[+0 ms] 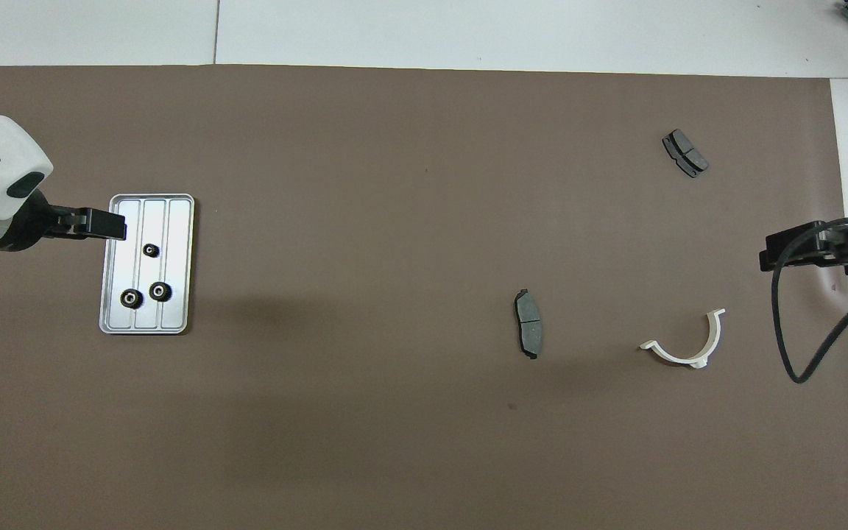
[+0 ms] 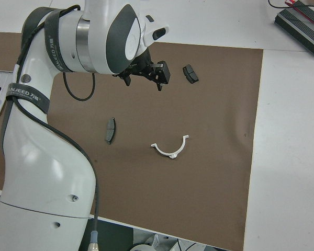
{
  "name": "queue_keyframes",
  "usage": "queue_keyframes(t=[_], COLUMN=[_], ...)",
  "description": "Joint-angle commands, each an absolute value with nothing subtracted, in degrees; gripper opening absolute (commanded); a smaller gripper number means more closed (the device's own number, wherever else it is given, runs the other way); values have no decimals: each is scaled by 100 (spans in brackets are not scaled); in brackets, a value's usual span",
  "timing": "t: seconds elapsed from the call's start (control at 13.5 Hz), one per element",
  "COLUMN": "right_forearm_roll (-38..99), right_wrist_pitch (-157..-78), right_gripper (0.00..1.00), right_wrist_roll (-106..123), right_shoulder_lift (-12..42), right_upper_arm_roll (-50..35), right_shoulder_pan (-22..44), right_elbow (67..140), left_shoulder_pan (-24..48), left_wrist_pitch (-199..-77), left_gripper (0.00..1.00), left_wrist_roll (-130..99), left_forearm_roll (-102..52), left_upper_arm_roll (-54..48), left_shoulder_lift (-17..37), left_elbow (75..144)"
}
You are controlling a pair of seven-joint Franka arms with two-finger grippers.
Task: Place bearing gear from tray to pile
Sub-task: 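Lower the left gripper onto a black bearing gear in the tray and grasp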
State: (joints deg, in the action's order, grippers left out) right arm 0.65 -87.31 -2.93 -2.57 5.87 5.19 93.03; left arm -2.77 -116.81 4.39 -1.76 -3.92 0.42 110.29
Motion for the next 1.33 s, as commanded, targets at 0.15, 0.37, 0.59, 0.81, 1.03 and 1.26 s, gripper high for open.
queue_keyframes(t=[0.15, 0.37, 0.59, 0.81, 1.03, 1.26], right_forearm_roll=[79, 79, 79, 79, 79, 79], right_wrist_pitch=[-8771, -8771, -8771, -8771, -8771, -8771], right_gripper=[100, 100, 100, 100, 100, 100], right_wrist_roll=[-185, -185, -185, -185, -185, -185], right_shoulder_lift=[-343, -343, -343, -343, -343, -343], right_upper_arm_roll=[598, 598, 598, 598, 598, 598], right_shoulder_pan=[527, 536, 527, 536, 536, 527], right_elbow=[9378, 9378, 9378, 9378, 9378, 9378], left_shoulder_pan=[-483, -483, -571, -598, -606, -598], left_wrist_pitch=[-13005, -13692, -14105, -14308, -14449, -14449], left_gripper=[100, 100, 100, 72, 52, 45], left_wrist_roll=[519, 510, 510, 519, 519, 510], left_forearm_roll=[-167, -167, -167, -167, -167, -167], left_upper_arm_roll=[-422, -422, -413, -413, -413, -413], left_shoulder_lift=[422, 807, 1212, 1467, 1564, 1573], left_elbow=[11722, 12023, 12024, 12032, 12032, 12076])
